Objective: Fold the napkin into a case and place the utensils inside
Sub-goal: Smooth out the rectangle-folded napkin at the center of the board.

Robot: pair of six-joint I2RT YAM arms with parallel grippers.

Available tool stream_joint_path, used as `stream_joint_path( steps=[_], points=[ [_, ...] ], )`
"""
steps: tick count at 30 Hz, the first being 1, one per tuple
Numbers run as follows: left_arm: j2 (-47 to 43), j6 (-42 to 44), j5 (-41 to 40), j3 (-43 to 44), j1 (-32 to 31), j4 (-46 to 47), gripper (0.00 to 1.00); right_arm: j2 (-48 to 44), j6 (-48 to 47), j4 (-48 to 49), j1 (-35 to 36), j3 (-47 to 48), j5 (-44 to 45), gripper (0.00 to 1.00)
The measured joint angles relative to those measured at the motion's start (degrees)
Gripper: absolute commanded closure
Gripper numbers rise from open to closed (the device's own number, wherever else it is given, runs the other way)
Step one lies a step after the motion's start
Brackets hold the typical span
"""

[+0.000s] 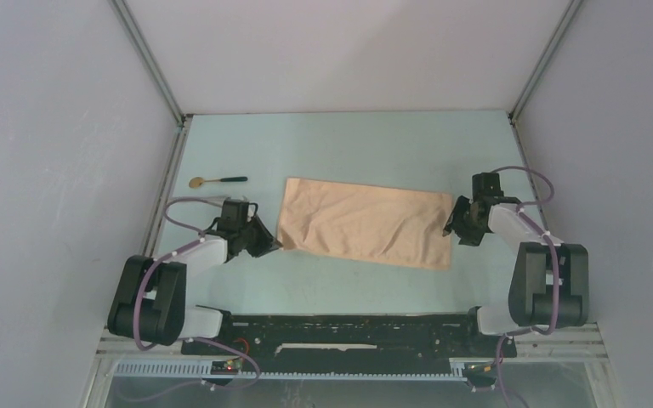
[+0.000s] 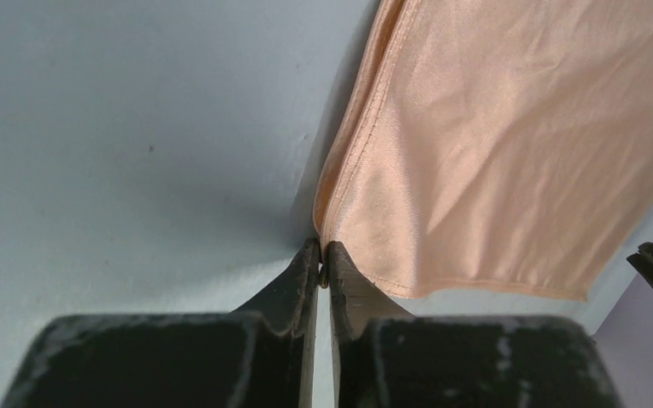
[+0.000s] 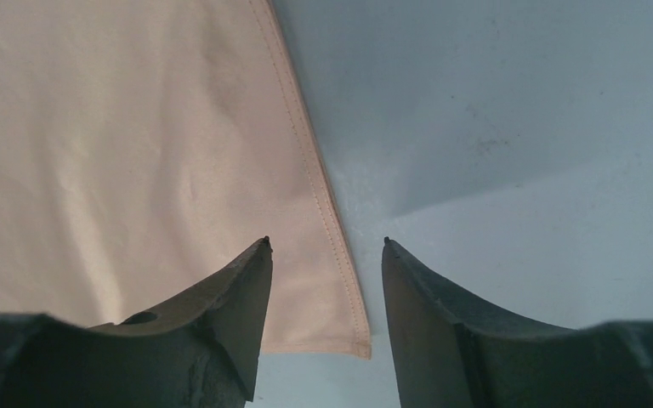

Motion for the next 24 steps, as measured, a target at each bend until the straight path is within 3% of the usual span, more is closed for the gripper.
stream_joint_path(
  steps=[3,10,19,24],
  points=[
    [-2.6,-0.2,-0.1,-1.5,-0.4,-1.3,0.93,2.1,-1.0,-0.2,0.2,0.5,0.1,0.45],
    [-6.6,-0.2,-0.3,-3.4,-0.9,-4.7,0.93,6.3,-2.6,-0.6,2.8,4.3,2.7,0.39],
    [-7.0,0.7,-0.7,-3.0,-1.1,-6.8,0.86,10.9,-4.6,-2.0,6.0,6.6,5.2,0.36],
    [-7.1,2.4,-2.3,-1.7,-1.1,-9.6,0.75,12.3,-5.5,-2.7,6.4,7.9,5.5,0.38]
  ],
)
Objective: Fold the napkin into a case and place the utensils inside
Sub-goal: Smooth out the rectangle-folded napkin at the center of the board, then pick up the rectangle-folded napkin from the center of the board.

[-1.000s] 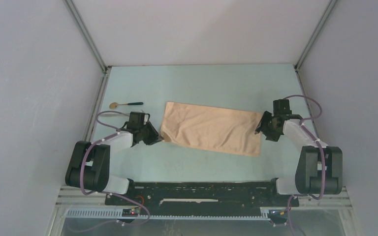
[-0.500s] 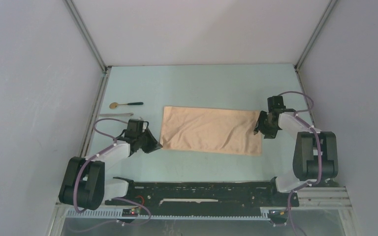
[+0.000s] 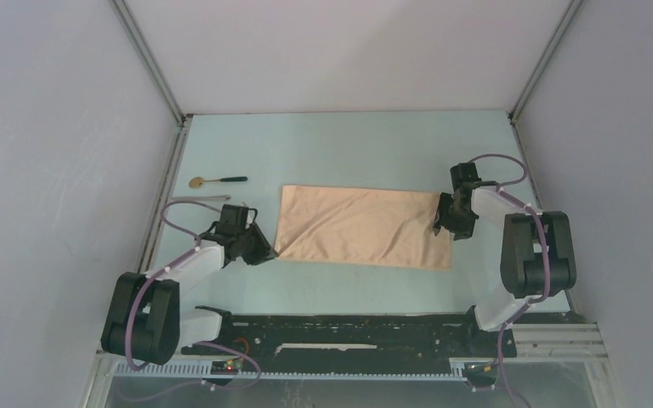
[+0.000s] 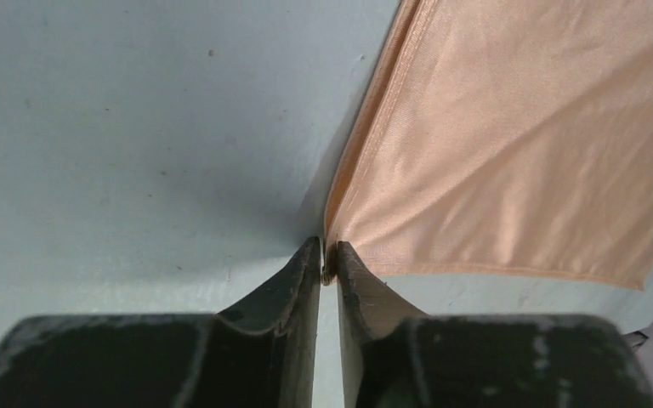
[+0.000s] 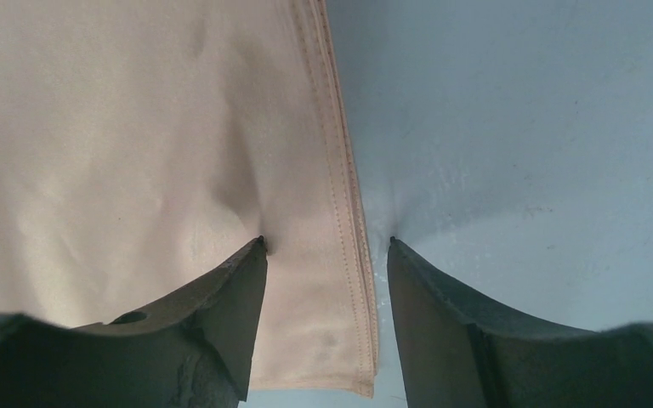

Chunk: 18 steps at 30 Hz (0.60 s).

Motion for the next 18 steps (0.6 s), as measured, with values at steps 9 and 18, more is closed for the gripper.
stream_joint_path(
  steps=[9,18],
  points=[
    [-2.0,2.1,-1.2,1.0,0.1,-3.6,0.45,0.8,-0.9,-0.4,0.6,0.8,1.1,0.42],
    [-6.3,2.5,-1.0,2.6,0.1,-6.9,0.44,1.2,-1.1,-0.2,1.5,1.1,1.2,0.6]
  ],
)
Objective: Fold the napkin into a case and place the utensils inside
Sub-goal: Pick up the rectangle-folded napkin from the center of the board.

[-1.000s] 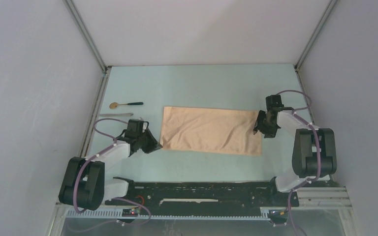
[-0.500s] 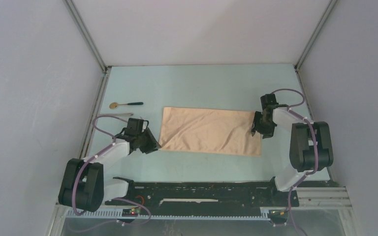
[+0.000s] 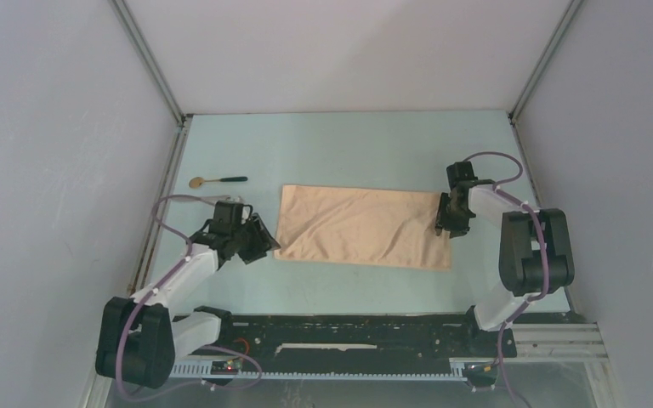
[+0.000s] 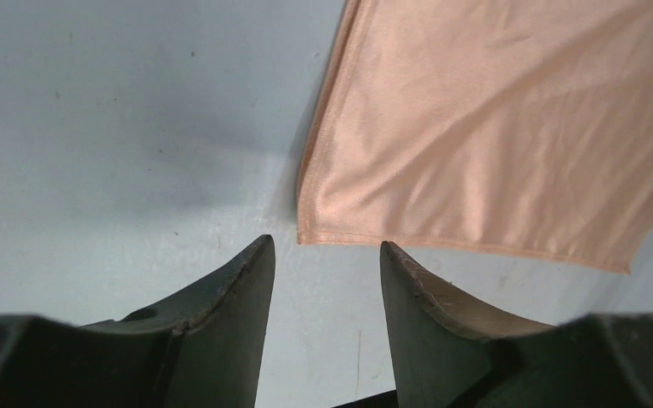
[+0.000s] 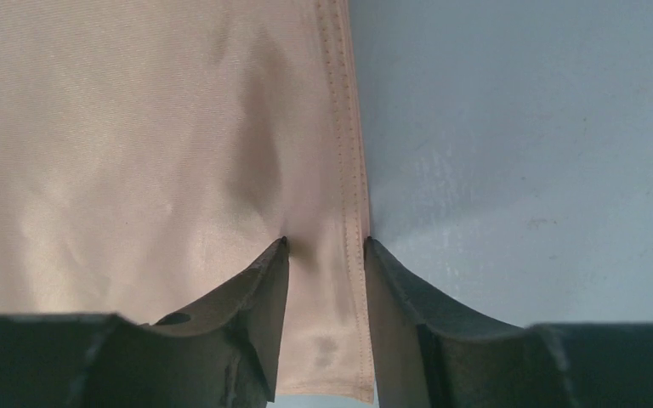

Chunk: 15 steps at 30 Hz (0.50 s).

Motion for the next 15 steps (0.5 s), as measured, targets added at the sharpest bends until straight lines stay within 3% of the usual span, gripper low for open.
stream_joint_path(
  steps=[8,15],
  points=[
    [-6.2,1.1,-0.9,2.5,0.3,-3.1,0.43,0.5,-1.1,1.3,0.1,0.3,-2.7,1.0],
    [-7.2,2.3,-1.7,2.9,0.7,-5.3,0.42,-1.6,-1.9,3.6,-0.1,-2.0,-3.8,1.0]
  ],
)
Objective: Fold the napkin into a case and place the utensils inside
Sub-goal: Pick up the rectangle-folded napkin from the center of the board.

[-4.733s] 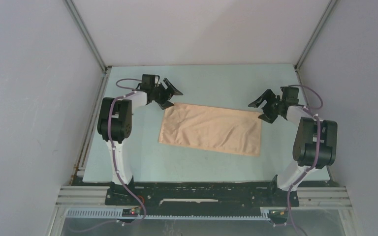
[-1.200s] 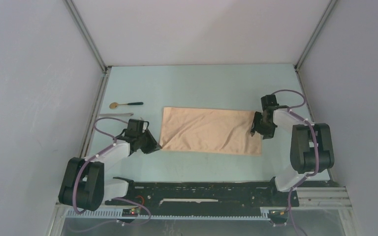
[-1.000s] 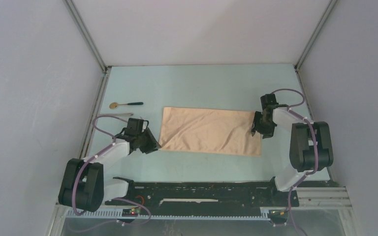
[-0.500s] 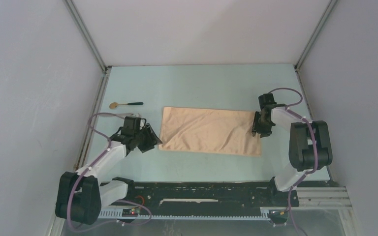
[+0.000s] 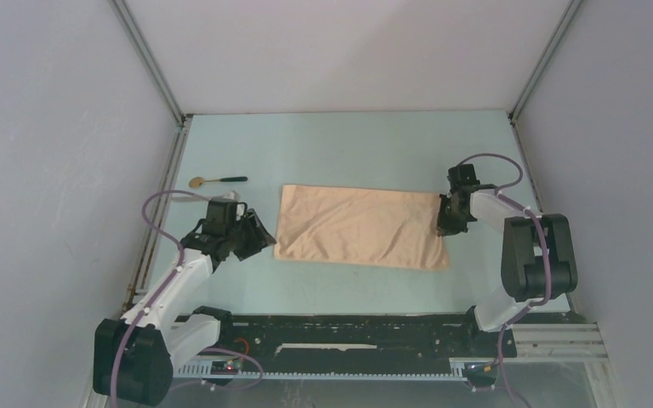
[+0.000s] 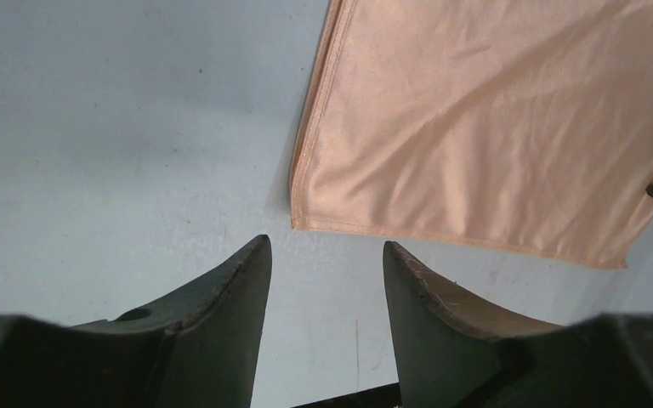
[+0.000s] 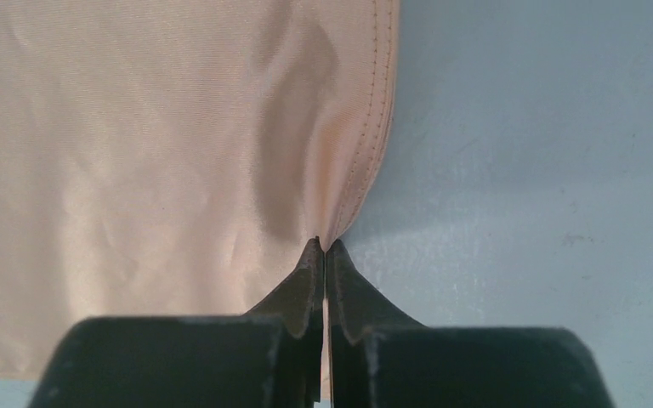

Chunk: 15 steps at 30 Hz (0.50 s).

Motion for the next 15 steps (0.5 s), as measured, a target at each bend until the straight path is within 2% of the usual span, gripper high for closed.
stream_joint_path(
  steps=[15],
  points=[
    [1.6,0.1,3.3,0.0,0.0,-0.1,0.42,-3.1,0.2,1.2,-8.5,-2.2,-2.5,1.0]
  ],
)
